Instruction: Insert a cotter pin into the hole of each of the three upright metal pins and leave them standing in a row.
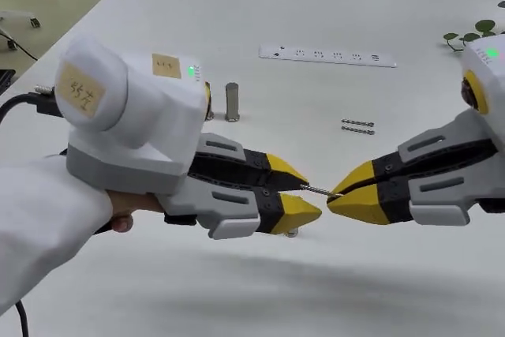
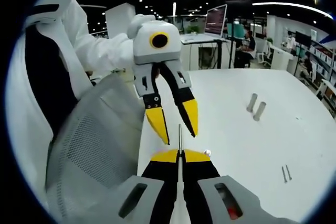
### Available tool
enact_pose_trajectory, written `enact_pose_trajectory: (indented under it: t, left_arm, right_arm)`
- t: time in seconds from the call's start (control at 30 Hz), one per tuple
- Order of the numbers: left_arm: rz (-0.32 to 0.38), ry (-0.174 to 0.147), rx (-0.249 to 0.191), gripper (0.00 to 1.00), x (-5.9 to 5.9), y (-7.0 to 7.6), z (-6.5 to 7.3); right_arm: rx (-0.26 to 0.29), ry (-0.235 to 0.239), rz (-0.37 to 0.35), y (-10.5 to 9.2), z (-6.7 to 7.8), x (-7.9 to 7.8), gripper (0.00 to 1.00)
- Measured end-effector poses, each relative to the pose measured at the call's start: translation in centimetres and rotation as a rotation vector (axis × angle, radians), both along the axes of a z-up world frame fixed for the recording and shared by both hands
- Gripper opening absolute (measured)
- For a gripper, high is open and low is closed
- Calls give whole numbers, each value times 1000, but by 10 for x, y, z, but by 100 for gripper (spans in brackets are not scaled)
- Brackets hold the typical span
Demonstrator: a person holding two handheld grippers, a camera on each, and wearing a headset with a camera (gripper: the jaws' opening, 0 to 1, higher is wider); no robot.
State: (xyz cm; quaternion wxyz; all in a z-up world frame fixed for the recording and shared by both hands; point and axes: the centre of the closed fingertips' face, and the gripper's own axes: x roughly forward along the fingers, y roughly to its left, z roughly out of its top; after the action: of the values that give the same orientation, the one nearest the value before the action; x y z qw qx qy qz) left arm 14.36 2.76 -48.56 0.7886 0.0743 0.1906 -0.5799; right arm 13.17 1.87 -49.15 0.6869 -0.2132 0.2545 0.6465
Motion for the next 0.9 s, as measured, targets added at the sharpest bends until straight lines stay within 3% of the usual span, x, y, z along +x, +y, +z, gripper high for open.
enact_pose_trajectory:
  t: [0.13, 0.27, 0.4, 0.7, 0.9]
  left_arm:
    - [18, -1, 30, 26, 5, 5, -9]
    - [39, 8, 32, 25, 12, 8, -16]
    - [52, 17, 61, 25, 18, 10, -27]
    - [58, 31, 110, 25, 31, 11, -43]
    - [48, 40, 143, 20, 34, 8, -54]
  right_arm:
    - [-56, -8, -17, -8, -14, 5, 0]
    - [-108, -25, -29, -15, -26, 12, 0]
    - [-166, -40, -32, -20, -41, 19, 0]
    - [-213, -43, -44, -24, -64, 32, 0]
    - [-220, -41, -49, -21, -71, 36, 0]
